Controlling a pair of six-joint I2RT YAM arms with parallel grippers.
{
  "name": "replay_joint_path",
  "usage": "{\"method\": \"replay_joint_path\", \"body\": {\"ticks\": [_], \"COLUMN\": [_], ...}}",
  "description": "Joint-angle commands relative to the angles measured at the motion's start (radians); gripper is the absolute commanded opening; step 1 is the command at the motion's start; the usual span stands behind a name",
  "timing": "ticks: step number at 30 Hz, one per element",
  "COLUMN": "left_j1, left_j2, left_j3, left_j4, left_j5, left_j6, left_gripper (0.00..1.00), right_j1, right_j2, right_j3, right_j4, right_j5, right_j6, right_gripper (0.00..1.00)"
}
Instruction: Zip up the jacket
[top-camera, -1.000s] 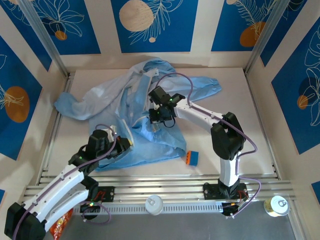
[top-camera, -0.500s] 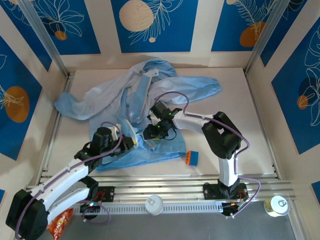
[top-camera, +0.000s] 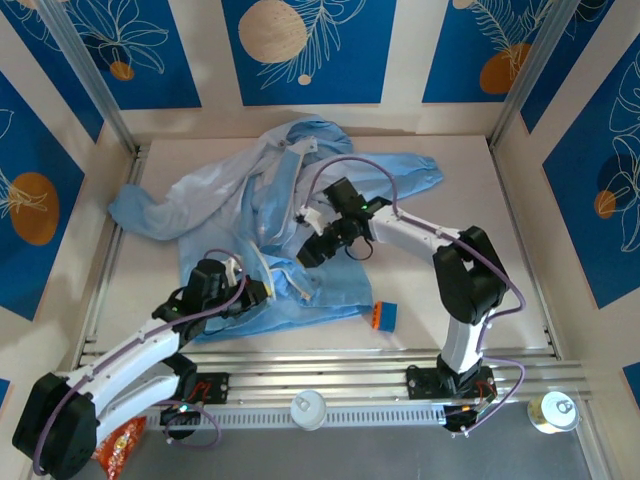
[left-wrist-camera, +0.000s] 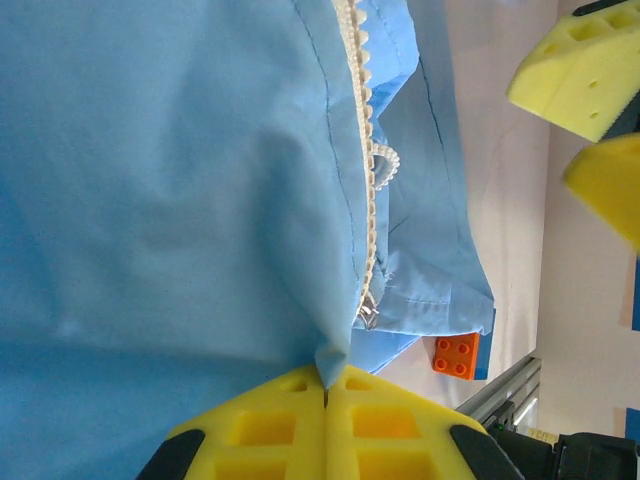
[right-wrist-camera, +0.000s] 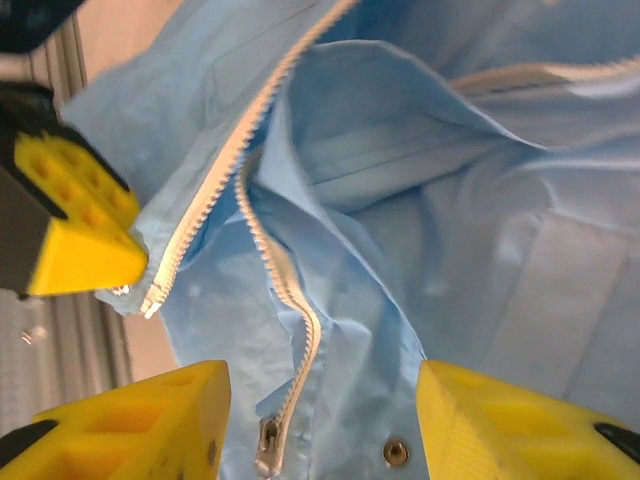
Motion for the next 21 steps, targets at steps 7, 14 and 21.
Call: {"method": "replay_joint_path", "body": {"ticks": [7, 14, 21], "left_j1": [0.013, 0.012, 0.012], "left_j2": [-0.036, -0.099, -0.103], "left_j3": [-0.002, -0.002, -0.010], "left_j4": [-0.002, -0.070, -0.081], "left_j5": [0.000, -0.023, -0.030], "left_j6": [-0.011, -0.010, -0.009], "left_gripper": [0.00, 0.00, 0.00], "right_j1": [0.061, 0.064, 0.108], "right_j2": [0.159, 0.218, 0.244], "right_j3": [0.091, 0.121, 0.116], "right_j4": [-0.057, -0.144, -0.162], "right_j5": [0.094, 0.095, 0.144], "right_j6": [-0.217, -0.207, -0.194], "right_gripper": [0.53, 0.53, 0.52]}}
